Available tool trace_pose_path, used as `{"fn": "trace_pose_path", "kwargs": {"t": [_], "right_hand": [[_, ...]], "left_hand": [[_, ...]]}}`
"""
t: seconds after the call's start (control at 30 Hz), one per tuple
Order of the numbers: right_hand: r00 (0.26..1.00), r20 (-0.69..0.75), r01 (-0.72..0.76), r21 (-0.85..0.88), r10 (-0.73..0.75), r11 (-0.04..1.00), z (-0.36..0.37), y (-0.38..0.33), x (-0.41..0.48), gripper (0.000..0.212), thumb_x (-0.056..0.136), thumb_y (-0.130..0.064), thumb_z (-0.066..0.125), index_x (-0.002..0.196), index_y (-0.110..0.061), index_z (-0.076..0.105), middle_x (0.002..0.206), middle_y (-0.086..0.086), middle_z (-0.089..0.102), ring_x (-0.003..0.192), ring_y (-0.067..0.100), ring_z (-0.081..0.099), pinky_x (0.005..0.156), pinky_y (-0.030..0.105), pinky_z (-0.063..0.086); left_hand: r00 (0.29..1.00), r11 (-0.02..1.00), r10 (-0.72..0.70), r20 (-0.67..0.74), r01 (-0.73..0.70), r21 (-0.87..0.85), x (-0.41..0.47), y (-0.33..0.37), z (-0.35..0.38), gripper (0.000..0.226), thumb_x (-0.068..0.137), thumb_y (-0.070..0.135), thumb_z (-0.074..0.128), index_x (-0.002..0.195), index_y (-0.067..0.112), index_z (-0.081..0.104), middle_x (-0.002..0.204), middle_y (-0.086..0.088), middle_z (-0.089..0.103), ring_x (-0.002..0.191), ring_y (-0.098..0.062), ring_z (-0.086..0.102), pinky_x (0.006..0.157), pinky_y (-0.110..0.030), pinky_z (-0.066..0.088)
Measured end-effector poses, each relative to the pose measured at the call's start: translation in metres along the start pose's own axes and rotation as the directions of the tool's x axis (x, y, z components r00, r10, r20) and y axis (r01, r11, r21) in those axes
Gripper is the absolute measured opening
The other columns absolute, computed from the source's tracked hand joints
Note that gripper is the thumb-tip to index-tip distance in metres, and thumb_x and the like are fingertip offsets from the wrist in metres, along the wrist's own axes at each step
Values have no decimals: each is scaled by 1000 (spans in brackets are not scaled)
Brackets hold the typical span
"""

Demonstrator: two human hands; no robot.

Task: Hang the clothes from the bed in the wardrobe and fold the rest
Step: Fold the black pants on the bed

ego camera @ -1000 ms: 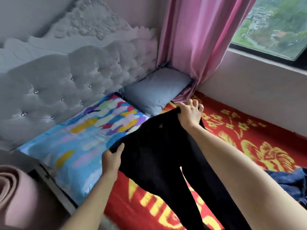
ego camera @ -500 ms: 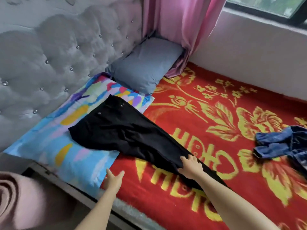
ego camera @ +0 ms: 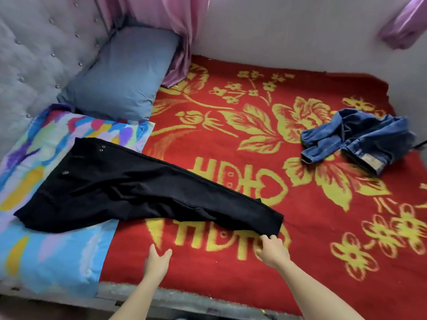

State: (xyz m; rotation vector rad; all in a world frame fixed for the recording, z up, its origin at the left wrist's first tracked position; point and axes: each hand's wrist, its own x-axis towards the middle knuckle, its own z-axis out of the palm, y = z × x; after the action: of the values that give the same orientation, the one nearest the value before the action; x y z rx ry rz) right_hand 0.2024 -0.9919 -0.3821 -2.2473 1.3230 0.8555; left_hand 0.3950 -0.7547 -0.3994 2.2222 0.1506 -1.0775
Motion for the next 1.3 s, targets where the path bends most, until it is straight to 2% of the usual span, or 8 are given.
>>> {"fn": "trace_pose_path", "kwargs": {"t": [0.23, 0.57, 0.67, 0.73, 0.87, 1.07, 1.17, 1.3], "right_hand": [[987, 91, -161, 480, 133, 863, 5, 50, 67, 52, 95, -30, 46, 140, -8, 33, 135, 14, 45, 118, 29, 49, 92, 34, 43], [876, 216, -349, 901, 432, 258, 39, 92, 196, 84, 86, -23, 66, 148, -7, 12, 148, 19, 29, 133, 35, 34, 107, 45, 32], [824, 287, -355, 934, 488, 49, 48, 82, 209, 83, 81, -18, 71, 146, -6, 20, 135, 16, 41, 108, 33, 51, 87, 39, 44], [833, 331, -333, 940, 444, -75, 42, 73, 216, 44, 81, -6, 66, 121, 1, 50, 113, 14, 57, 79, 25, 54, 64, 30, 44], [886, 5, -145, 953, 464, 266, -24, 69, 234, 10, 79, -6, 61, 87, -1, 66, 77, 11, 59, 71, 20, 52, 65, 30, 38], [790, -544, 202, 667, 283, 717, -189, 68, 275, 17, 85, -31, 60, 91, -15, 64, 92, 11, 62, 99, 30, 56, 87, 42, 38], [817, -501, 44, 547, 285, 836, -200, 67, 287, 58, 88, -46, 54, 136, -15, 43, 134, 17, 46, 128, 34, 35, 102, 47, 28], [952, -214, -78, 519, 218, 851, -104, 52, 265, 66, 92, -42, 52, 143, -7, 28, 143, 21, 34, 133, 37, 30, 104, 46, 30]], "left_hand": [[988, 960, 155, -18, -146, 238, 14, 27, 34, 65, 95, 29, 50, 149, 14, 17, 153, -11, 26, 140, -27, 24, 111, -41, 26], [989, 906, 125, 83, -148, 397, 63, 38, 147, 63, 95, 28, 52, 149, 17, 21, 148, -12, 33, 133, -28, 35, 106, -36, 31], [993, 913, 88, 83, -114, 392, 64, 35, 157, 64, 94, 27, 52, 149, 18, 21, 143, -15, 37, 126, -31, 41, 105, -36, 34], [996, 925, 72, 60, -89, 369, 66, 37, 158, 63, 94, 26, 53, 148, 16, 23, 145, -14, 36, 128, -30, 40, 104, -36, 32], [996, 959, 84, 4, -82, 271, 68, 48, 153, 56, 94, 19, 54, 144, 12, 31, 143, -16, 40, 119, -28, 48, 100, -36, 35], [983, 980, 159, -87, -146, 136, 84, 69, 149, 47, 95, 17, 51, 140, 15, 38, 132, -10, 47, 97, -16, 48, 79, -30, 37], [983, 981, 161, -87, -150, 121, 95, 71, 151, 48, 94, 17, 51, 140, 15, 38, 131, -11, 47, 99, -17, 47, 81, -29, 35], [993, 984, 96, -74, -83, 156, 107, 56, 153, 48, 94, 20, 52, 140, 13, 38, 134, -15, 46, 110, -24, 48, 88, -34, 37]]}}
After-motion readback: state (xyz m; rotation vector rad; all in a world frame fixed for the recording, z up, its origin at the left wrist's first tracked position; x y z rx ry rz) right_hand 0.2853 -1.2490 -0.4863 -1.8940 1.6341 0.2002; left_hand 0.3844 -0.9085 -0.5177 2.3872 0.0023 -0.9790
